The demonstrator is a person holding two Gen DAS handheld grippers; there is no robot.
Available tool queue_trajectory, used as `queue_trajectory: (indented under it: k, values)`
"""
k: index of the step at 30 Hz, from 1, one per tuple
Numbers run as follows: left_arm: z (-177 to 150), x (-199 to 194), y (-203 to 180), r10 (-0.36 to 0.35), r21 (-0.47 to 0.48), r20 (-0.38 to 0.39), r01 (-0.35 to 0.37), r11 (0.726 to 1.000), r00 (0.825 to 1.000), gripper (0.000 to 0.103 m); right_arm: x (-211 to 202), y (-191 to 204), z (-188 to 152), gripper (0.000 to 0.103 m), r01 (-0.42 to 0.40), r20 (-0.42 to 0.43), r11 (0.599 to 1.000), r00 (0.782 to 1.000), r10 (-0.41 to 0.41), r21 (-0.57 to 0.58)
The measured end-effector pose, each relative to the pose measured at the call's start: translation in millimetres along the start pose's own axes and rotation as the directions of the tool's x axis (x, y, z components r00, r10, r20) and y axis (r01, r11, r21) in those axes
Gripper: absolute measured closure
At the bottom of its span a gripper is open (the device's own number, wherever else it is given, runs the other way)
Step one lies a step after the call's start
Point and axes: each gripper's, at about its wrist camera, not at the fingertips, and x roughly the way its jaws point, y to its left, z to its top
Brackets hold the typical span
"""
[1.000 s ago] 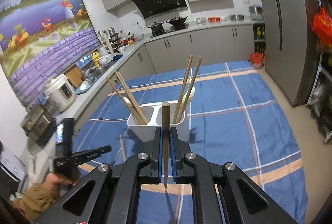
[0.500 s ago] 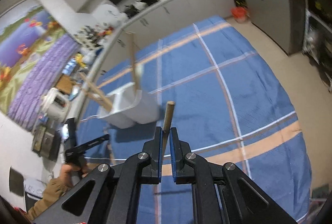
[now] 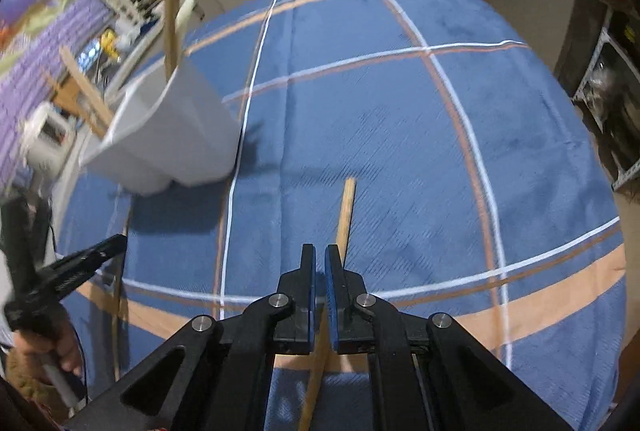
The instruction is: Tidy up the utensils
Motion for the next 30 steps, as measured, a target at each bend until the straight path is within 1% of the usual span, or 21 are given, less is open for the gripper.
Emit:
queue_trajectory:
  k: [1, 2, 3, 4, 5, 6, 8, 12, 16, 17, 18, 19, 20, 21, 23, 25, 27, 30]
  values:
    - [-4.6, -1.3, -0.4, -0.034, -0.017, -0.01, 0.034, 0.999, 0.999, 0.097, 0.7, 0.1, -1.8, 0.097, 0.003, -0.001, 1.0, 1.0, -0.003, 0.0]
    - [-7.5, -1.7, -0.1, -0.059, -0.029, -0.017, 0.058, 0.998, 0.998, 0.097, 1.4, -0.2, -2.8, 0.095, 0.003, -0.004, 1.0, 1.0, -0.003, 0.005]
    - [-10.9, -2.3, 1.1, -0.089, -0.048, -0.026, 0.088, 0.995, 0.996, 0.097, 1.6, -1.1, -5.3, 0.089, 0.005, -0.006, 1.0, 1.0, -0.005, 0.01]
    - [-13.6, -3.1, 1.4, -0.102, -0.059, -0.029, 0.1, 0.993, 0.994, 0.097, 1.2, -2.2, -7.9, 0.084, 0.008, -0.004, 1.0, 1.0, -0.008, 0.015]
    - [-15.1, -3.8, 2.4, -0.11, -0.064, -0.032, 0.108, 0.992, 0.993, 0.097, 2.2, -2.1, -8.5, 0.075, 0.01, -0.002, 1.0, 1.0, -0.01, 0.017]
    - [-16.3, -4.3, 2.8, -0.113, -0.063, -0.033, 0.111, 0.992, 0.993, 0.097, 2.7, -2.7, -10.2, 0.073, 0.008, -0.005, 1.0, 1.0, -0.008, 0.018]
    - [-16.5, -4.5, 2.9, -0.117, -0.056, -0.036, 0.115, 0.992, 0.993, 0.097, 4.6, -3.9, -12.6, 0.073, 0.006, -0.01, 1.0, 1.0, -0.006, 0.016]
    - [-10.6, -2.9, -1.1, -0.105, -0.047, -0.046, 0.103, 0.994, 0.993, 0.097, 7.1, 2.7, -8.5, 0.073, 0.024, -0.015, 1.0, 1.0, -0.024, -0.008]
    - [-8.8, -1.1, -11.4, -0.07, -0.008, -0.05, 0.07, 0.998, 0.996, 0.097, 14.6, 10.4, 4.6, 0.073, 0.054, -0.039, 0.998, 0.998, -0.056, -0.041]
    - [-8.3, -0.7, -14.1, -0.062, 0.001, -0.048, 0.062, 0.998, 0.997, 0.097, 16.1, 10.4, 8.1, 0.074, 0.057, -0.042, 0.998, 0.997, -0.059, -0.041]
    - [-8.3, -0.3, -16.7, -0.056, 0.006, -0.046, 0.056, 0.998, 0.997, 0.097, 17.2, 10.5, 10.8, 0.078, 0.058, -0.042, 0.998, 0.997, -0.06, -0.04]
    - [-8.8, -0.3, -19.1, -0.051, 0.012, -0.039, 0.051, 0.999, 0.998, 0.097, 18.8, 9.8, 13.1, 0.082, 0.048, -0.041, 0.998, 0.998, -0.049, -0.03]
    - [-9.6, -0.2, -21.7, -0.048, 0.02, -0.03, 0.048, 0.999, 0.998, 0.097, 20.4, 9.0, 14.0, 0.093, 0.037, -0.04, 0.999, 0.998, -0.038, -0.023]
    - [-10.1, 0.0, -24.3, -0.045, 0.028, -0.022, 0.046, 0.999, 0.999, 0.097, 21.1, 8.6, 14.4, 0.096, 0.028, -0.033, 0.999, 0.999, -0.029, -0.018]
    - [-11.8, 0.6, -30.3, -0.042, 0.054, 0.0, 0.042, 0.998, 0.999, 0.098, 19.9, 6.2, 13.1, 0.096, 0.003, -0.012, 1.0, 1.0, -0.003, -0.012]
    - [-13.2, 1.1, -33.5, -0.048, 0.053, 0.004, 0.048, 0.997, 0.999, 0.098, 17.5, 2.4, 9.3, 0.096, -0.034, 0.0, 0.999, 0.999, 0.034, 0.009]
    - [-17.6, -5.3, -37.1, -0.055, 0.051, 0.028, 0.053, 0.997, 0.998, 0.098, 11.3, 1.6, 3.9, 0.096, -0.071, 0.023, 0.997, 0.997, 0.071, 0.023]
    - [-23.6, -23.4, -41.6, -0.063, 0.073, 0.076, 0.057, 0.996, 0.995, 0.098, -3.9, 12.1, -3.9, 0.096, -0.095, 0.069, 0.995, 0.993, 0.093, 0.012]
